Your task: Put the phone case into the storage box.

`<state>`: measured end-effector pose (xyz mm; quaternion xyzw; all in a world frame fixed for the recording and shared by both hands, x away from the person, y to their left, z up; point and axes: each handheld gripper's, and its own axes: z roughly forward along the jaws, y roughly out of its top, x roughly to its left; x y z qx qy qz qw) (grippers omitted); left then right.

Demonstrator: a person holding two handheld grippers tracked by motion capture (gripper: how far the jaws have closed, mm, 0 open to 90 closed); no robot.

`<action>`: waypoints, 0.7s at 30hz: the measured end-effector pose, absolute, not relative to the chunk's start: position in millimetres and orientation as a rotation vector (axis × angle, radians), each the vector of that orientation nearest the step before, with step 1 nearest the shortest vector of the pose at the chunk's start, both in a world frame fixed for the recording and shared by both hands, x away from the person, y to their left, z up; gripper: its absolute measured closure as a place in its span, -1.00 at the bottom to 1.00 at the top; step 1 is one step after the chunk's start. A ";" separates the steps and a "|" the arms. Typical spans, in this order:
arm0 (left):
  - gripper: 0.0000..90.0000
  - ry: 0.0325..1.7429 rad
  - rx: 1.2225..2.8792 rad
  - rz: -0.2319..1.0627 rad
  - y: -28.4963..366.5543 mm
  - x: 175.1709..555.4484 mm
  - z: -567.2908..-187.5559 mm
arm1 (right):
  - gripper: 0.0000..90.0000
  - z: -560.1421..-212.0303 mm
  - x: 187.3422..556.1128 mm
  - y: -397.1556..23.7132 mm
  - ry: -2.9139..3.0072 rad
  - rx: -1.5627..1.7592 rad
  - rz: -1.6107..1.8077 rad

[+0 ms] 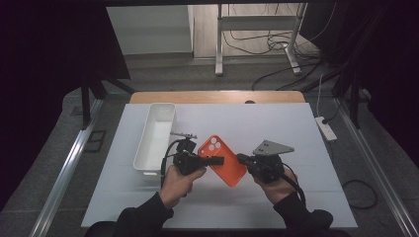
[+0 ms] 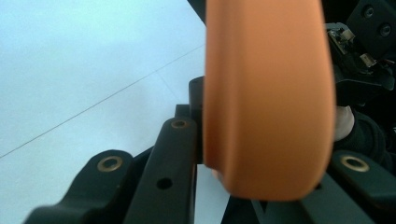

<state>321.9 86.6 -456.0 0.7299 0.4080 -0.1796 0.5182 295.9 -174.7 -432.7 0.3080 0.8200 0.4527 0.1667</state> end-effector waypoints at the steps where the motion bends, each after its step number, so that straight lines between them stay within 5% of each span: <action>1: 0.90 0.979 1.751 -0.431 86.6 321.9 -456.0 | 0.97 -433.2 296.3 -174.8 2.338 0.876 1.292; 9: 0.90 0.974 1.772 -0.374 92.5 322.3 -451.4 | 0.58 -429.1 298.7 -180.0 2.332 0.928 1.339; 21: 0.89 0.883 1.882 -0.351 100.8 326.2 -446.5 | -0.34 -427.3 304.4 -191.8 2.445 0.987 1.403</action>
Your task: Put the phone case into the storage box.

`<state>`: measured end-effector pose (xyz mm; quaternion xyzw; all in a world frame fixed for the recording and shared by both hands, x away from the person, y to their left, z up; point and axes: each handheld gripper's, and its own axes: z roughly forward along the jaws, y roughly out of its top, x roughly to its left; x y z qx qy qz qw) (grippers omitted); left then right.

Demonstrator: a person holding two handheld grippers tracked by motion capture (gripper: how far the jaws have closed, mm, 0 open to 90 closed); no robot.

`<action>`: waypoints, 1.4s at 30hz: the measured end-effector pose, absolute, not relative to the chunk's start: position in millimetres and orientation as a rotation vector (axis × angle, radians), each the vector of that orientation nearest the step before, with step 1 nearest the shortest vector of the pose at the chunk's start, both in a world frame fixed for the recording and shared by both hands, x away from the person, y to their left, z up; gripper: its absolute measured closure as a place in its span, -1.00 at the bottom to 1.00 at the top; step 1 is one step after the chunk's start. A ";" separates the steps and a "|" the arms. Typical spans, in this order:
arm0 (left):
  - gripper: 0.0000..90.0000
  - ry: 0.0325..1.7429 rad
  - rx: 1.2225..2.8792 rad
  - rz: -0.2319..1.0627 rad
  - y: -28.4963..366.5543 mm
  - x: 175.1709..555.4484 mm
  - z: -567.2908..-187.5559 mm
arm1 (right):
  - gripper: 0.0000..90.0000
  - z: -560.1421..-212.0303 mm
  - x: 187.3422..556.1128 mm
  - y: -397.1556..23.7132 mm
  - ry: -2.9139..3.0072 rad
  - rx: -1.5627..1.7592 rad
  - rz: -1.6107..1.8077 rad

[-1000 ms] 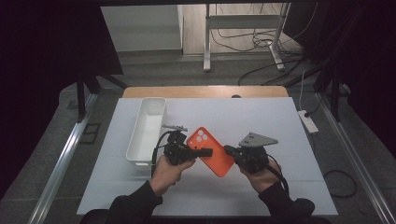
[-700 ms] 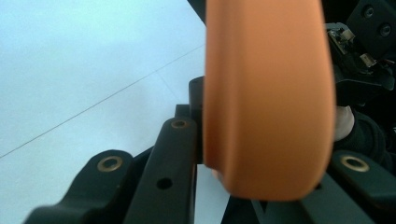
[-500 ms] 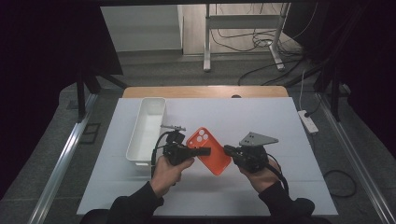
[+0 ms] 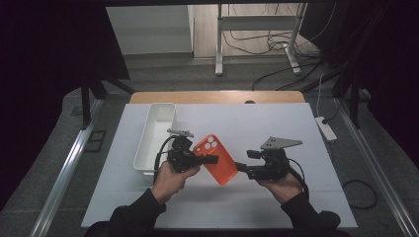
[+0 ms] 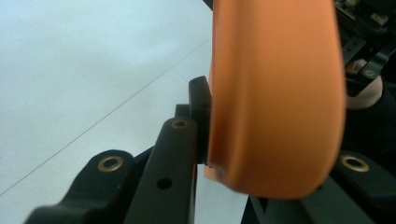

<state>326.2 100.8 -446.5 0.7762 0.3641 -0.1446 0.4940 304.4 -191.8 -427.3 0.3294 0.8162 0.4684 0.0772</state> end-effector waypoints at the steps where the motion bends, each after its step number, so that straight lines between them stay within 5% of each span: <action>1: 0.89 0.873 1.893 -0.348 101.0 326.1 -445.8 | -0.39 -427.3 304.2 -192.0 2.455 0.984 1.412; 7: 0.89 0.772 1.960 -0.338 101.5 325.3 -441.3 | -0.73 -427.6 300.3 -190.8 2.512 0.980 1.392; 21: 0.89 0.641 2.002 -0.372 98.8 322.2 -435.6 | -0.91 -423.3 293.1 -180.0 2.636 0.936 1.388; 42: 0.88 0.485 2.004 -0.445 85.3 313.5 -429.5 | 0.35 -438.0 292.1 -161.8 2.875 0.668 1.409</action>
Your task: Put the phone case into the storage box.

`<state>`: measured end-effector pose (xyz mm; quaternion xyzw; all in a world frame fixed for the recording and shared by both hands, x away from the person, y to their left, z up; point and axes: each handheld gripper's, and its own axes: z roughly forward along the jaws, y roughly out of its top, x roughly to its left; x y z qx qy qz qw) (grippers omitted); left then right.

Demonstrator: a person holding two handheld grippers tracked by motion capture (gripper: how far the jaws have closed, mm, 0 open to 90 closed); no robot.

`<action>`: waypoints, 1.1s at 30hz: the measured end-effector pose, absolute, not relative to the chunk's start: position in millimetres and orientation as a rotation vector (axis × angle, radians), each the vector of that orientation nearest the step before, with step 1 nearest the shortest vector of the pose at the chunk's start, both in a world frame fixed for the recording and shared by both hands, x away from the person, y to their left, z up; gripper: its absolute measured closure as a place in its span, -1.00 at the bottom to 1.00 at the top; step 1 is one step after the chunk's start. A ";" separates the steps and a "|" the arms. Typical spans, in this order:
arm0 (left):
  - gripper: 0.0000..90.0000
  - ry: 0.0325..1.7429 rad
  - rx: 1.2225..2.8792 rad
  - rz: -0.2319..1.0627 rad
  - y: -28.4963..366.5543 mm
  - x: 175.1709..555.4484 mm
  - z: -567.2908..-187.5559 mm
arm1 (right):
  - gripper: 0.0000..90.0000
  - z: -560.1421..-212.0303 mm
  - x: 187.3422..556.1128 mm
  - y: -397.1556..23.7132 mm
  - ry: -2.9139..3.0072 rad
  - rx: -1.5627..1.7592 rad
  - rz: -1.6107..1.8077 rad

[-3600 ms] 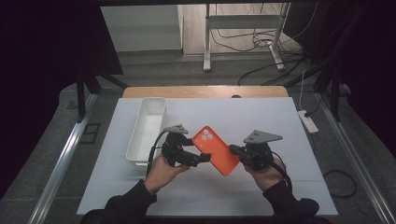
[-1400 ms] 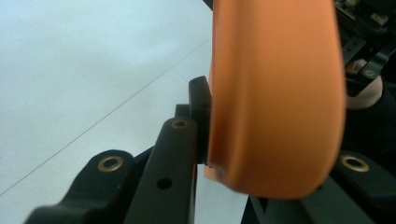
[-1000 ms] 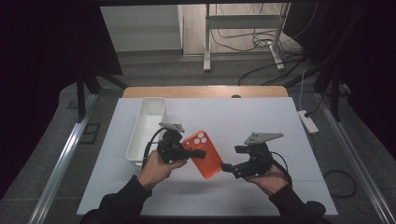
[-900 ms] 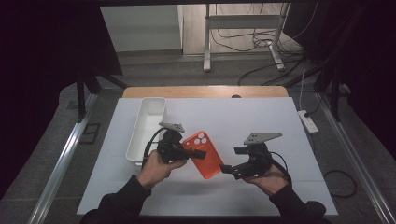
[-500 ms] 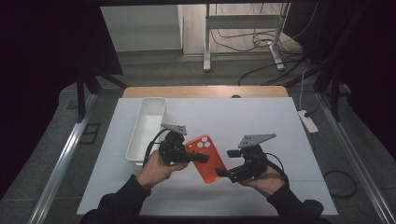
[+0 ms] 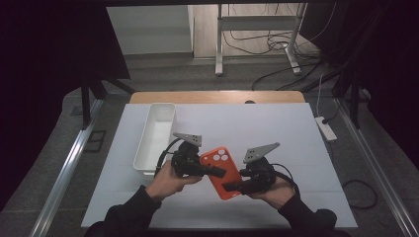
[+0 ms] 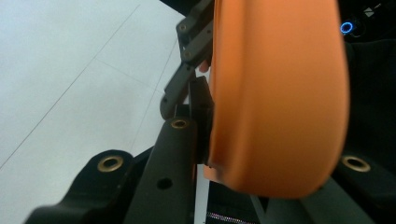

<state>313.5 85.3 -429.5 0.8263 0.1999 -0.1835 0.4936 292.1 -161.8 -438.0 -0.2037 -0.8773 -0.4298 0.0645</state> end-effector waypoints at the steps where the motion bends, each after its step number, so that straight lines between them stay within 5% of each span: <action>1: 0.88 0.486 2.006 -0.441 85.2 313.6 -430.0 | 0.44 -438.6 292.3 -161.9 -2.643 -0.607 -1.297; 5: 0.79 0.460 1.973 -0.460 86.2 314.9 -431.9 | 0.86 -438.5 294.2 -164.0 -2.593 -0.564 -1.293; 11: 0.55 0.471 1.959 -0.360 86.0 312.0 -428.3 | 0.90 -433.8 290.1 -163.2 -2.609 -0.574 -1.328; 13: 0.24 0.496 1.969 -0.293 86.1 310.1 -425.6 | 0.90 -432.6 289.0 -163.6 -2.635 -0.596 -1.345; 20: -0.35 0.585 1.981 -0.162 87.6 310.2 -426.0 | 0.89 -433.7 293.4 -171.4 -2.688 -0.683 -1.370; 33: -0.84 0.761 1.998 0.094 105.1 306.2 -424.1 | 0.89 -430.8 293.7 -179.1 -2.761 -0.793 -1.455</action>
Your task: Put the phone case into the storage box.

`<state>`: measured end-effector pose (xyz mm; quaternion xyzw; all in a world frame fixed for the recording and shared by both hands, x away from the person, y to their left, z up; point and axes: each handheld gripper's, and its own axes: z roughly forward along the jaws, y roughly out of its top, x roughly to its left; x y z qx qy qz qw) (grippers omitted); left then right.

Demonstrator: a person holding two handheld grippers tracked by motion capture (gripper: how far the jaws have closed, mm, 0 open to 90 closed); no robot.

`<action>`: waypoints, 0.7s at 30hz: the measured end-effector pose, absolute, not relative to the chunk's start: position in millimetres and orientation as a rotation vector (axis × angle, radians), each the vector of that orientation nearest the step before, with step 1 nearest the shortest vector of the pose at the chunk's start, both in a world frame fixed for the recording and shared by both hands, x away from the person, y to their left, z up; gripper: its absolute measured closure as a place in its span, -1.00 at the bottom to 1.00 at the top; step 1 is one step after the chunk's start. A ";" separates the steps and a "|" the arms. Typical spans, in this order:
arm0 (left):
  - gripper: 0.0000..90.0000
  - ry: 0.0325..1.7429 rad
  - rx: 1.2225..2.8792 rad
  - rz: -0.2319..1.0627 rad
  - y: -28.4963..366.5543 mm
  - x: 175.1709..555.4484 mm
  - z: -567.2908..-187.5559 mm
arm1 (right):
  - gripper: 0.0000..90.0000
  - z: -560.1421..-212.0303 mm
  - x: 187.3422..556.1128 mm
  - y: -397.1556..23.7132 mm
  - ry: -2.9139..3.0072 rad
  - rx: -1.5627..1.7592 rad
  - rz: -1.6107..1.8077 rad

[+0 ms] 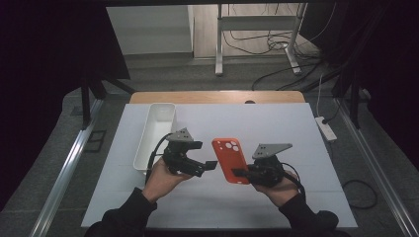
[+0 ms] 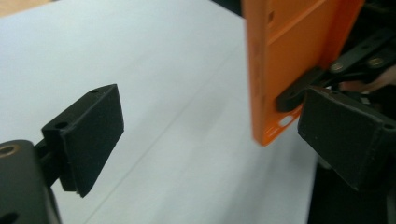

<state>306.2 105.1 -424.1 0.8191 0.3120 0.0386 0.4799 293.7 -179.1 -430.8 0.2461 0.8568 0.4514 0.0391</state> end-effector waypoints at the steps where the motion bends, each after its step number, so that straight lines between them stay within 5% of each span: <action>1: -0.86 0.761 1.998 0.094 105.1 306.2 -424.1 | 0.89 -430.8 293.7 -179.1 2.627 0.754 1.384; 12: -0.79 0.810 1.996 0.123 110.3 303.9 -424.6 | 0.89 -433.9 294.6 -179.6 2.569 0.792 1.364; 16: -0.60 0.794 2.004 0.113 106.9 302.4 -422.1 | 0.89 -434.3 294.0 -177.6 2.571 0.788 1.361; 21: -0.10 0.762 2.004 0.070 100.7 300.7 -418.2 | 0.89 -435.9 293.3 -173.5 2.577 0.784 1.347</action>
